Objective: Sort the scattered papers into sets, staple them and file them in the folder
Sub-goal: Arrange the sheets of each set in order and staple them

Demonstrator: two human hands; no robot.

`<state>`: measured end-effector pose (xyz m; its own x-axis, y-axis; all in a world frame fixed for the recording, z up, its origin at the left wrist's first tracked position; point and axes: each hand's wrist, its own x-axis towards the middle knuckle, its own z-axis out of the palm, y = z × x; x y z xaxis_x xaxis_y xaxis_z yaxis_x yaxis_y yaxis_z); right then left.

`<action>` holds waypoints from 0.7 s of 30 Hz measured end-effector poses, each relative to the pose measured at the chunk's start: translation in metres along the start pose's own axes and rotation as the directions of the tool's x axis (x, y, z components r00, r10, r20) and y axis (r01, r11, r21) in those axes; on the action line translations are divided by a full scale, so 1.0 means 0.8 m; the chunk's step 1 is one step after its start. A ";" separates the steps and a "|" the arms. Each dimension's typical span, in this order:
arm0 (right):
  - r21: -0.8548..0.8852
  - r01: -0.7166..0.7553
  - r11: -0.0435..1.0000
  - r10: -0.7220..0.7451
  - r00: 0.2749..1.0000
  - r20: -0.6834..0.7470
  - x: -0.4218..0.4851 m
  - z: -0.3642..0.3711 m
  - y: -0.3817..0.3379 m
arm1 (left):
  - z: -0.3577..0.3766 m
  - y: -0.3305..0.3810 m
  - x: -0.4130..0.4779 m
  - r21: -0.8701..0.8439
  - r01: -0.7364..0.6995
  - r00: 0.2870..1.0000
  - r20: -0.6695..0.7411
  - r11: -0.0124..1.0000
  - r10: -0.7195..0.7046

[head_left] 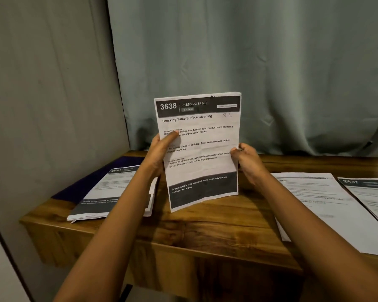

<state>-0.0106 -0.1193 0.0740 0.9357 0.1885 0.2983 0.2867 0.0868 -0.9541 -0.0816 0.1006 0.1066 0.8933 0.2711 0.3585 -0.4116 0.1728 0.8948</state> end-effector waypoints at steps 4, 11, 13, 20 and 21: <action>0.041 0.043 0.998 -0.045 0.998 0.037 0.005 0.000 -0.018 | 0.007 0.033 0.014 0.094 -0.038 0.996 0.088 0.995 0.030; 0.119 0.136 0.984 -0.139 0.990 0.016 0.028 0.009 -0.073 | 0.017 0.070 0.028 -0.066 -0.148 0.924 0.346 0.987 0.161; 0.150 0.132 0.980 -0.136 0.991 0.012 0.030 0.011 -0.079 | 0.021 0.068 0.028 -0.100 -0.145 0.928 0.332 0.984 0.170; 0.202 0.107 0.974 -0.111 0.994 0.009 0.033 0.013 -0.087 | 0.026 0.070 0.034 -0.250 -0.159 0.922 0.308 0.955 0.234; 0.202 0.099 0.974 -0.102 0.995 0.005 0.035 0.013 -0.089 | 0.027 0.073 0.035 -0.270 -0.144 0.919 0.321 0.952 0.230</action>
<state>-0.0067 -0.1101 0.1505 0.9005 0.1838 0.3941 0.3302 0.3008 -0.8947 -0.0769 0.0977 0.1743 0.7840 -0.0150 0.6206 -0.5693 0.3810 0.7285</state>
